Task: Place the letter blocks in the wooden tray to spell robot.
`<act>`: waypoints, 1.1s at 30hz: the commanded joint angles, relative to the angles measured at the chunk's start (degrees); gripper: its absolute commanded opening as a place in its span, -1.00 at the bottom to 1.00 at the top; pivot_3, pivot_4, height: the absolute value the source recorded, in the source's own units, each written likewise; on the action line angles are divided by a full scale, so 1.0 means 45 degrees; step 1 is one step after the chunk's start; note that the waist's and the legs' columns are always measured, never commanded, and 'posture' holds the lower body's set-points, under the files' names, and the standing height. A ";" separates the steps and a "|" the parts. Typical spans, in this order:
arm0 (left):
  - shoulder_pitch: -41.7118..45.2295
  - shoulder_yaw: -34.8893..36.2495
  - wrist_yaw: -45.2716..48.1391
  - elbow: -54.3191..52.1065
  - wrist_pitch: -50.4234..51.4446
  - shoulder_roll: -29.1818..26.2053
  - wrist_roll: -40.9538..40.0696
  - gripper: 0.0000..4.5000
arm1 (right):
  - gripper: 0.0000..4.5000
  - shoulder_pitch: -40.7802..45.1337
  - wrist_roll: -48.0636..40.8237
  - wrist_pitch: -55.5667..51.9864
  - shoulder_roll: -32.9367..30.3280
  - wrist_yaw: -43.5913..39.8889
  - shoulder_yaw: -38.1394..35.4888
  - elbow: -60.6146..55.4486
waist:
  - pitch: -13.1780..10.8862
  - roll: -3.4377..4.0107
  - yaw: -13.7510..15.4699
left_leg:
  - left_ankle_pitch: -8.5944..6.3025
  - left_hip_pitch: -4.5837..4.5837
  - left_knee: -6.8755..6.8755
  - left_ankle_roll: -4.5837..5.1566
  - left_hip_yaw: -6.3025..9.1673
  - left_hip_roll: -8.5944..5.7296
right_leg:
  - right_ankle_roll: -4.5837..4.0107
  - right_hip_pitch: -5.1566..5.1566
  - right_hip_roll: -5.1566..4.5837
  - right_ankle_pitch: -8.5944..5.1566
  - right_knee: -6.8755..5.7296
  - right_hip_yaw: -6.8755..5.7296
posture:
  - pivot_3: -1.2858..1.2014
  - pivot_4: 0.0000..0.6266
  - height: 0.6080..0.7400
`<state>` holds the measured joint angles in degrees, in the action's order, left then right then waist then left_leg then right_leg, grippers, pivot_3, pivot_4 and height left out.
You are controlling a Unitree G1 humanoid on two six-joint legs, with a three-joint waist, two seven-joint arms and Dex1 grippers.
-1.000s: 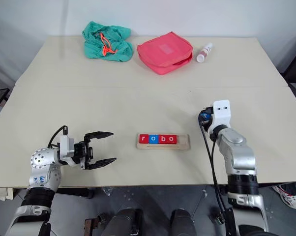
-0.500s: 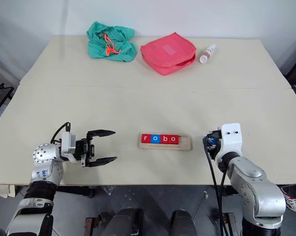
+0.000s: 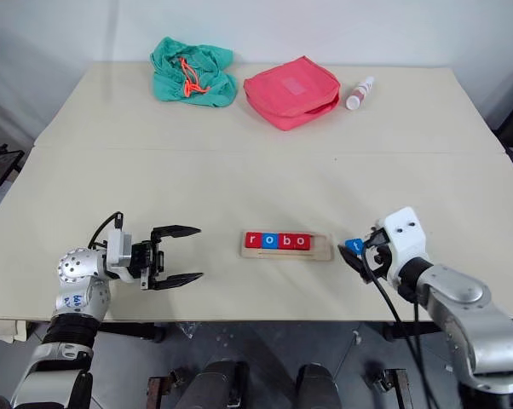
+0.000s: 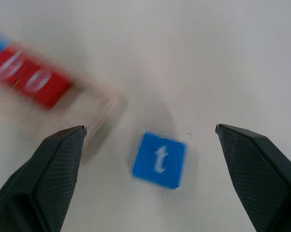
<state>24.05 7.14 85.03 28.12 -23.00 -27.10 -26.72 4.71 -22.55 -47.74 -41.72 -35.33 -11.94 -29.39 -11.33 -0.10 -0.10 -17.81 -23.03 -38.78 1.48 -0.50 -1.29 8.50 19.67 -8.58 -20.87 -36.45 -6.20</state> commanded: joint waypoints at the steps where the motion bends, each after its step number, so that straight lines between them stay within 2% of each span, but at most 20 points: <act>1: -0.0126 0.0044 -0.0140 -0.0191 -0.0145 0.0101 -0.0079 1.00 | 0.99 0.0577 0.0432 0.2379 -0.1713 -0.2780 0.0708 0.1774 | 0.0000 -0.0001 0.0002 | 0.0000 0.0000 -0.0003 0.0001 -0.0006 -0.0001 | 0.0000 -0.0002 -0.0001 0.0000 0.0004 -0.0001 | 0.03 -0.52 1.00; 5: -0.0257 0.0071 -0.0370 -0.0359 -0.0186 0.0174 -0.0060 1.00 | 0.99 0.1834 0.1100 0.4464 -0.2869 -0.4925 0.1913 0.4077 | 0.0000 -0.0002 -0.0001 | 0.0001 0.0000 -0.0006 0.0002 -0.0003 0.0008 | 0.0000 -0.0013 -0.0001 0.0000 0.0013 -0.0020 | 0.03 -0.52 1.00; 9: -0.0871 0.0189 -0.0676 -0.0928 -0.0156 0.0062 -0.0114 1.00 | 0.99 0.3838 0.2270 0.6875 -0.3365 -0.6930 0.3332 0.6878 | 0.0000 -0.0001 -0.0027 | 0.0001 -0.0003 -0.0015 0.0002 -0.0010 0.0011 | 0.0000 -0.0015 -0.0005 0.0000 0.0035 -0.0025 | 0.03 -0.52 1.00; 16: -0.1583 0.0361 -0.1103 -0.1624 -0.0029 -0.0116 -0.0167 1.00 | 0.99 0.6410 0.3942 0.9931 -0.3231 -0.9217 0.4970 1.0673 | 0.0000 -0.0001 0.0005 | 0.0001 -0.0010 -0.0015 0.0001 -0.0001 0.0018 | 0.0000 -0.0038 -0.0004 0.0000 0.0090 -0.0048 | 0.03 -0.52 1.00; 22: -0.2097 0.0438 -0.1497 -0.2216 0.0029 -0.0181 -0.0207 1.00 | 0.99 0.7909 0.4598 1.1423 -0.2655 -1.0421 0.5657 1.3079 | 0.0000 0.0000 -0.0033 | 0.0001 -0.0016 -0.0017 0.0001 0.0000 0.0024 | 0.0000 -0.0036 -0.0002 0.0000 0.0094 -0.0062 | 0.03 -0.52 1.00; 25: -0.2297 0.0462 -0.1687 -0.2452 0.0058 -0.0209 -0.0212 1.00 | 0.61 0.8136 0.4504 1.1456 -0.2358 -1.0780 0.5613 1.3385 | 0.0000 -0.0001 -0.0014 | 0.0001 -0.0015 -0.0014 0.0000 0.0001 0.0025 | 0.0000 -0.0037 -0.0002 0.0000 0.0094 -0.0068 | 0.03 -0.52 1.00; 31: -0.2442 0.0418 -0.1899 -0.2644 0.0108 -0.0238 -0.0215 1.00 | -0.32 0.7992 0.4425 1.1279 -0.2115 -1.0703 0.5316 1.3057 | 0.0000 -0.0001 -0.0024 | 0.0001 -0.0015 -0.0035 0.0000 0.0003 0.0028 | 0.0000 -0.0045 0.0000 0.0000 0.0092 -0.0068 | 0.03 -0.52 1.00; 33: -0.2411 0.0398 -0.1937 -0.2617 0.0099 -0.0219 -0.0198 1.00 | -0.35 0.7799 0.4308 1.1084 -0.2212 -1.0605 0.5119 1.2642 | 0.0000 -0.0001 -0.0023 | 0.0001 -0.0015 -0.0034 0.0000 0.0002 0.0028 | 0.0000 -0.0044 -0.0001 0.0000 0.0092 -0.0067 | 0.03 -0.52 1.00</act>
<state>13.44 8.45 76.75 18.28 -22.48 -27.61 -26.76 40.39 -2.26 2.77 -51.46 -83.57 12.95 29.71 -11.33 -0.11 -0.20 -17.81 -23.10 -38.93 1.48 -0.49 -1.16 8.50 19.48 -8.58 -20.87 -36.04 -6.50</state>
